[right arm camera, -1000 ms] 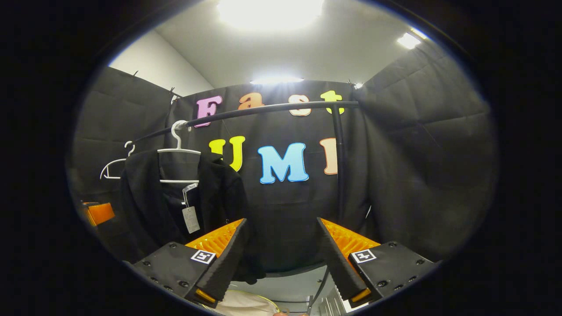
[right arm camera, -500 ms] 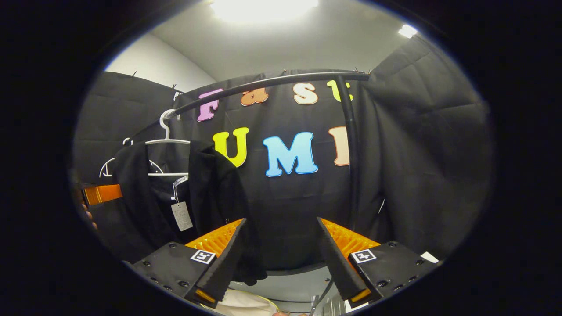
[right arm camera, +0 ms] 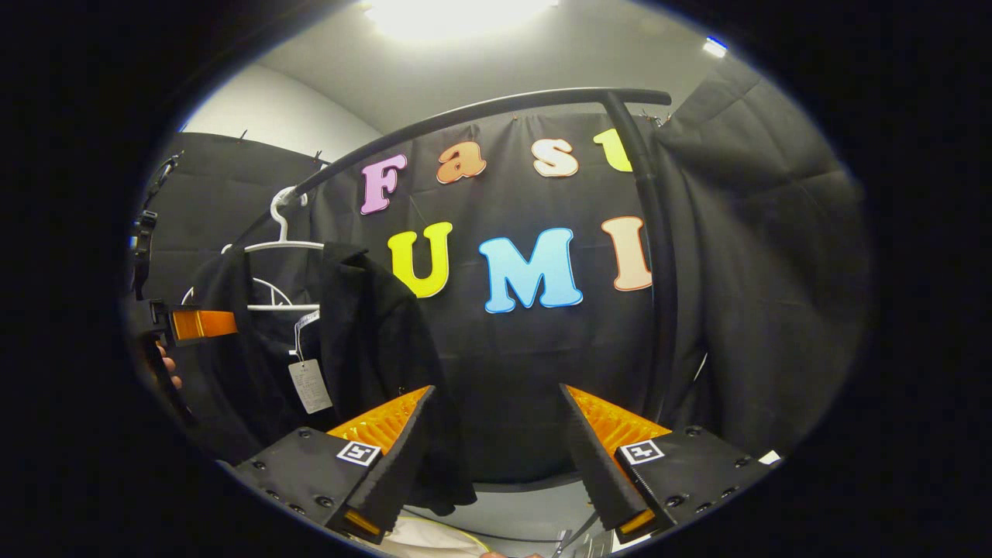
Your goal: Grasp the clothes on the hanger with both hands and then place them into the laundry hamper below.
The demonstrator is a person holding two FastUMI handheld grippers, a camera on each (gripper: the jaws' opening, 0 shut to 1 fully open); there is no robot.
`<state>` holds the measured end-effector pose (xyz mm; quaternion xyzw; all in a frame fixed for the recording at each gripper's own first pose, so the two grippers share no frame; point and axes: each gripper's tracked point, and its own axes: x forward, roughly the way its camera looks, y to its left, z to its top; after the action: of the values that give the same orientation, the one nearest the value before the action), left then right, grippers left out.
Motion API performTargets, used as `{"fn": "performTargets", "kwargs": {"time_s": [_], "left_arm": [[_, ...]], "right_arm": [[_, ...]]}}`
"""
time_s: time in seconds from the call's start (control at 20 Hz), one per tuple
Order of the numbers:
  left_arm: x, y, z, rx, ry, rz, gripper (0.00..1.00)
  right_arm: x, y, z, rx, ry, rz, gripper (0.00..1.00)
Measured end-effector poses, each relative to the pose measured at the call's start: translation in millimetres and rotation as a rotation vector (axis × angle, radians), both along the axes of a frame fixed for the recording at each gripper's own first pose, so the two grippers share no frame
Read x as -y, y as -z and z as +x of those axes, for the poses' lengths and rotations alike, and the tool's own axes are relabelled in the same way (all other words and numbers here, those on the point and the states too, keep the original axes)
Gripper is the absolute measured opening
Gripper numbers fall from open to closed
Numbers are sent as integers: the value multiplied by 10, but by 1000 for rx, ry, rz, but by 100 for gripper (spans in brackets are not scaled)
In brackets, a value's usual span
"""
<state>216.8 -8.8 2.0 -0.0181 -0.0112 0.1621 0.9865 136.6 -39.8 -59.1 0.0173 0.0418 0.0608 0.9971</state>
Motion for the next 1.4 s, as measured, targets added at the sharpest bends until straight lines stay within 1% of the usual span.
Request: {"fn": "performTargets", "kwargs": {"time_s": [0.1,0.25,0.35,0.5,0.7,0.8,0.85,0.9,0.95,1.0,1.05,1.1,1.15,1.2,1.25,1.35,1.4], "left_arm": [[-67,-8,92,11,-44,-7,94],[-118,45,220,14,-70,-43,94],[-144,29,275,22,-81,-45,94],[-166,53,363,14,-109,-22,94],[-215,47,479,-4,-166,37,94],[-246,49,499,-17,-190,59,79],[-215,43,528,-22,-179,66,71],[-238,29,499,-24,-196,87,71],[-296,-4,453,-20,-223,101,58],[-323,-25,423,-18,-226,106,45],[-351,-32,386,-18,-235,109,32],[-324,-34,353,-11,-226,100,20],[-274,-51,352,-2,-197,80,7],[-300,-75,332,4,-185,63,4],[-280,-49,327,1,-153,38,2],[-265,-79,272,10,-95,3,2],[-253,-136,229,28,-65,-14,1]], "right_arm": [[-11,18,119,1,-14,1,96],[-14,41,255,1,-39,-2,96],[-16,54,346,4,-55,-9,96],[-59,97,458,0,-82,-11,96],[-117,186,542,-22,-123,-8,96],[-160,215,559,-34,-142,-2,96],[-178,221,560,-37,-153,-1,96],[-198,247,564,-40,-166,-1,92],[-219,268,557,-45,-177,-3,92],[-256,297,556,-54,-190,-5,96],[-288,327,546,-63,-204,-6,96],[-323,357,551,-69,-218,-6,96],[-360,385,556,-73,-233,-6,96],[-423,416,570,-78,-252,-9,96],[-477,444,572,-86,-269,-15,96],[-622,428,564,-97,-309,-8,96],[-746,406,521,-108,-346,15,96]]}}
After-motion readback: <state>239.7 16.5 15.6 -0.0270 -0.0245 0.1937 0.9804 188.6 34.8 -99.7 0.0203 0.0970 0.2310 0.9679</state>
